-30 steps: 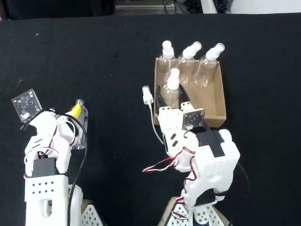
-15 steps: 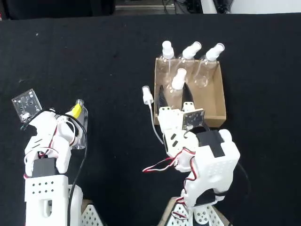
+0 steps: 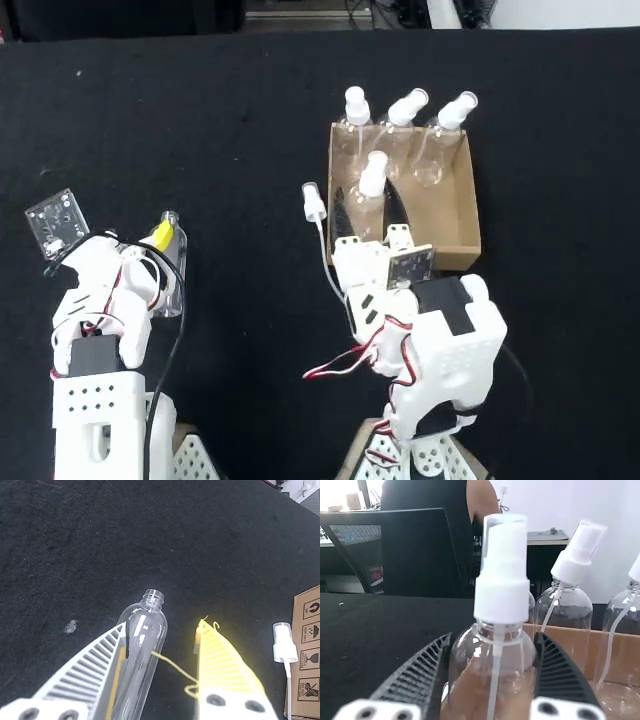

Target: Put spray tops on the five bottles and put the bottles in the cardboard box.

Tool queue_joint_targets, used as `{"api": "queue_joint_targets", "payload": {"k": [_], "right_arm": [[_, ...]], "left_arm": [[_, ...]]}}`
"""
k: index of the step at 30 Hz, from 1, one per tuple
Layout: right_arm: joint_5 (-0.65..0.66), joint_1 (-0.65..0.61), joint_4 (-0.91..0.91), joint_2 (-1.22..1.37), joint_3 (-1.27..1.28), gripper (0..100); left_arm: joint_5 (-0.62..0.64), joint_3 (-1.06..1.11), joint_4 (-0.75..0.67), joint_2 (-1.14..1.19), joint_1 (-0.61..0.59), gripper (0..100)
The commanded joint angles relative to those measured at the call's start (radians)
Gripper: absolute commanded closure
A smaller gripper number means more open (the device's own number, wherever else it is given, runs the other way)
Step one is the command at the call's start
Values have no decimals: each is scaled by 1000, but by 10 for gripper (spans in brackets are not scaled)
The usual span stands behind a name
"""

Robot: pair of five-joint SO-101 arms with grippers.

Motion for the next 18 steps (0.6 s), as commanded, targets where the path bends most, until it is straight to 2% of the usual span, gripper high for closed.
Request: {"api": "queue_joint_targets", "payload": {"k": [1, 18], "right_arm": [[6, -20, 3, -5, -5, 807], [8, -21, 58, -8, -18, 803]], "left_arm": [[11, -16, -25, -6, -12, 787], [11, -18, -25, -6, -12, 787]]}}
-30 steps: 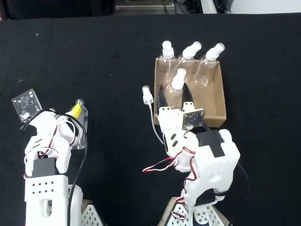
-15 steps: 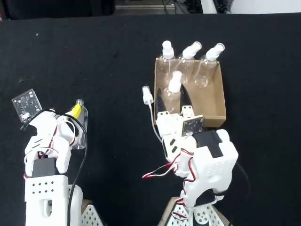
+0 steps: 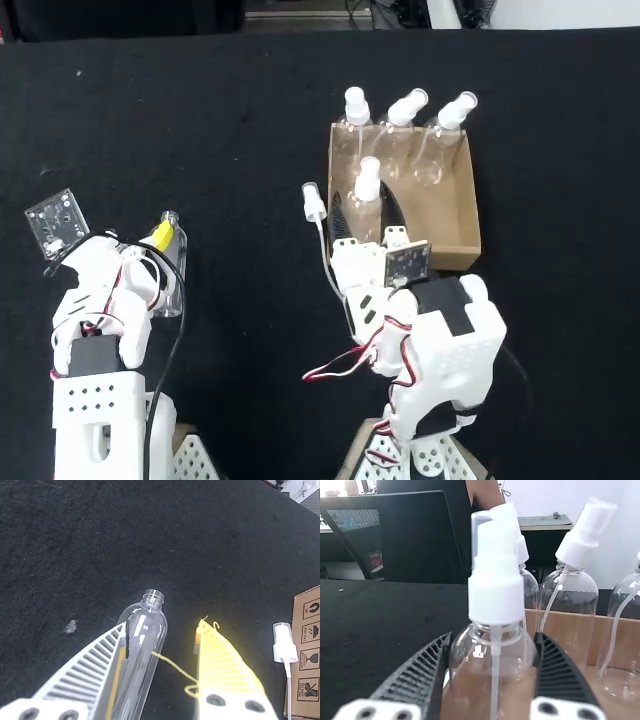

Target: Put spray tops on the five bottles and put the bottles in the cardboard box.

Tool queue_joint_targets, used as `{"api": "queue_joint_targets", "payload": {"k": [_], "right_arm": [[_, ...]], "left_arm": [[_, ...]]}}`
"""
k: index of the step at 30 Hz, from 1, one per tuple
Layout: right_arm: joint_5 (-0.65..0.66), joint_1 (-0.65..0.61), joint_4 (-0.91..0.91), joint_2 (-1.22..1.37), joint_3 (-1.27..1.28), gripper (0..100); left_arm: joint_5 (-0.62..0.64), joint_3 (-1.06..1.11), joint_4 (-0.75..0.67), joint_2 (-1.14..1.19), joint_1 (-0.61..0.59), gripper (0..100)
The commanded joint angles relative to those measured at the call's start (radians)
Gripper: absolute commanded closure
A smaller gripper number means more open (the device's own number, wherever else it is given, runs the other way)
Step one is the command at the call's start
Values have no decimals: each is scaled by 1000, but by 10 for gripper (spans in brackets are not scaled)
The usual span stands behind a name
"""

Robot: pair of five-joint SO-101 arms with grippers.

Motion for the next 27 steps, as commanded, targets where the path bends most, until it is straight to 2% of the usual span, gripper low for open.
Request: {"api": "queue_joint_targets", "payload": {"k": [1, 27], "right_arm": [[8, -14, 2, -8, -18, 803], [48, -41, 2, -5, 2, 802]], "left_arm": [[11, -18, -25, -6, -12, 787], [11, -19, -25, -6, -12, 787]]}}
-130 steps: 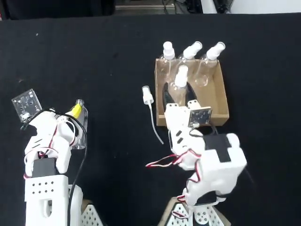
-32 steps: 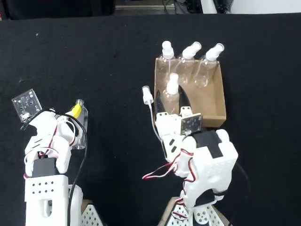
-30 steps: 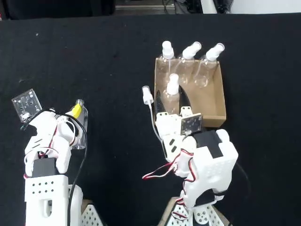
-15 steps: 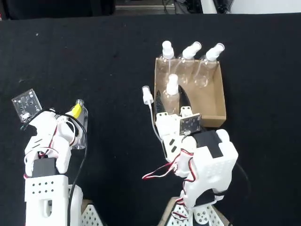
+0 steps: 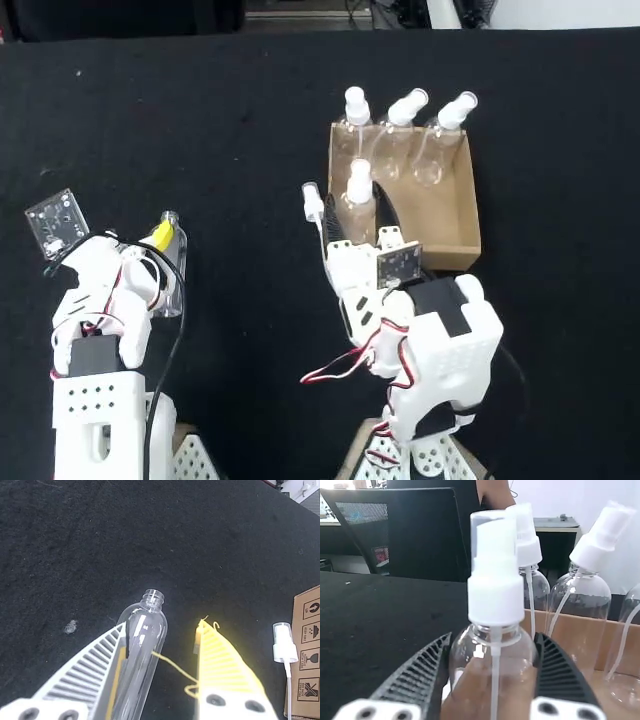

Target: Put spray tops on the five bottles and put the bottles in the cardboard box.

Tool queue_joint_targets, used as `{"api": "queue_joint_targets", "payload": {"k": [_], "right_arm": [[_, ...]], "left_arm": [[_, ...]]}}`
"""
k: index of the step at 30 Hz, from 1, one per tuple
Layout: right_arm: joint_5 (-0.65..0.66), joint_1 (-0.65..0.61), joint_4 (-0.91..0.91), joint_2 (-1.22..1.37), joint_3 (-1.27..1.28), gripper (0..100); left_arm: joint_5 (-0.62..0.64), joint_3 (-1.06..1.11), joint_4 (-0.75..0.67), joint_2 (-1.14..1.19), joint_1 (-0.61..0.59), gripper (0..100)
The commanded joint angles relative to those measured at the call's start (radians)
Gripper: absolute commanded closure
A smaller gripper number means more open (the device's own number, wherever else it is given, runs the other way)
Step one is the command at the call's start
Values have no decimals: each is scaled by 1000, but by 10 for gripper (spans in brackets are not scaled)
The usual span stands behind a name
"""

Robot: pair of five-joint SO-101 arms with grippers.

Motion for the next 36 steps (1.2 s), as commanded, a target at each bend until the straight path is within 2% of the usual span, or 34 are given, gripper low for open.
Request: {"api": "queue_joint_targets", "payload": {"k": [1, 9, 14, 36], "right_arm": [[12, -15, 2, -5, 2, 802], [12, -12, 2, -7, 2, 796], [12, -14, 2, -2, 4, 692], [12, -14, -80, -5, 65, 707]], "left_arm": [[11, -19, -25, -6, -12, 787], [11, -19, -25, -6, -12, 787], [11, -19, -25, -6, -12, 787], [11, -19, -25, -6, -12, 787]]}}
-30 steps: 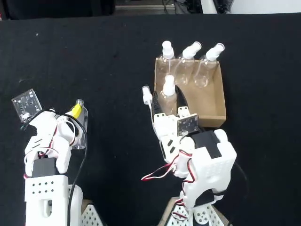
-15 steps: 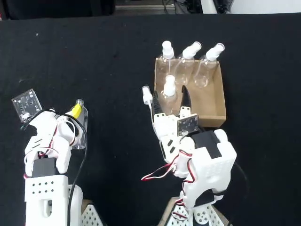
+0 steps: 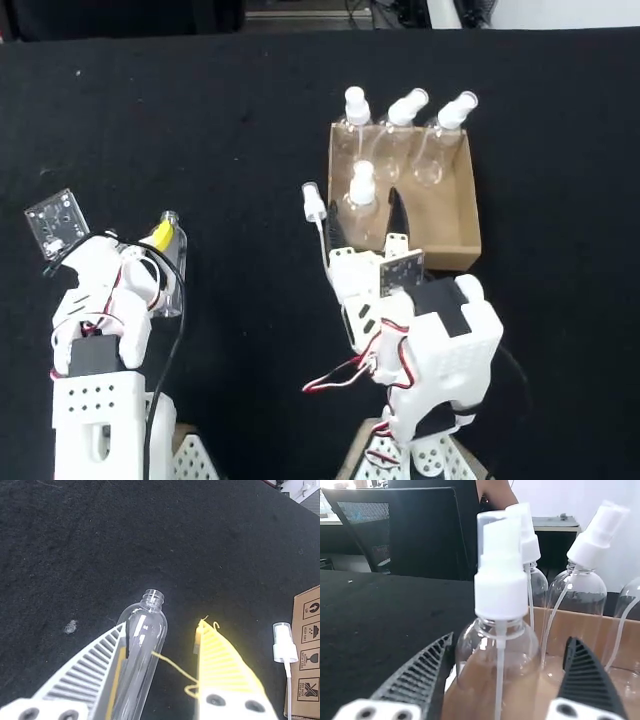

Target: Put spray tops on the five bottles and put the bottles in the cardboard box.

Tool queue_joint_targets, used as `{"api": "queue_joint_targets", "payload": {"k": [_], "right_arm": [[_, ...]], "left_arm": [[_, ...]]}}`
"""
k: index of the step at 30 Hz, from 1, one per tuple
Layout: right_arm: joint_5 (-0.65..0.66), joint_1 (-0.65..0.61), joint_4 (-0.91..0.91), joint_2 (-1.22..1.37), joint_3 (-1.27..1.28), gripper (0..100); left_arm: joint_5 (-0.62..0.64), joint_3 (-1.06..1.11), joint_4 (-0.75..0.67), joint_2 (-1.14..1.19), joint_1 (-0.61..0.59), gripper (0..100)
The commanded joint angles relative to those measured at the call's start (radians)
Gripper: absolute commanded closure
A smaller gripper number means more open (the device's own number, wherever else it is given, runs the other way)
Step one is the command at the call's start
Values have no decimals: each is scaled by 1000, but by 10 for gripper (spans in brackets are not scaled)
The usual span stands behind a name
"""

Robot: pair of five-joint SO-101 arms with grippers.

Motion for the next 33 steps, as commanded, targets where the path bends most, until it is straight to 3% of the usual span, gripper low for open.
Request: {"api": "queue_joint_targets", "payload": {"k": [1, 4, 9, 24, 33], "right_arm": [[12, -14, -32, -7, 15, 707], [12, -15, -35, -8, 24, 695], [9, -14, -35, -8, 25, 577], [5, -26, -72, -102, 128, 578], [5, -57, 38, -222, 157, 578]], "left_arm": [[11, -19, -25, -6, -12, 787], [11, -19, -25, -6, -12, 787], [11, -19, -25, -6, -12, 787], [11, -19, -25, -6, -15, 787], [11, -19, -25, -6, -18, 787]]}}
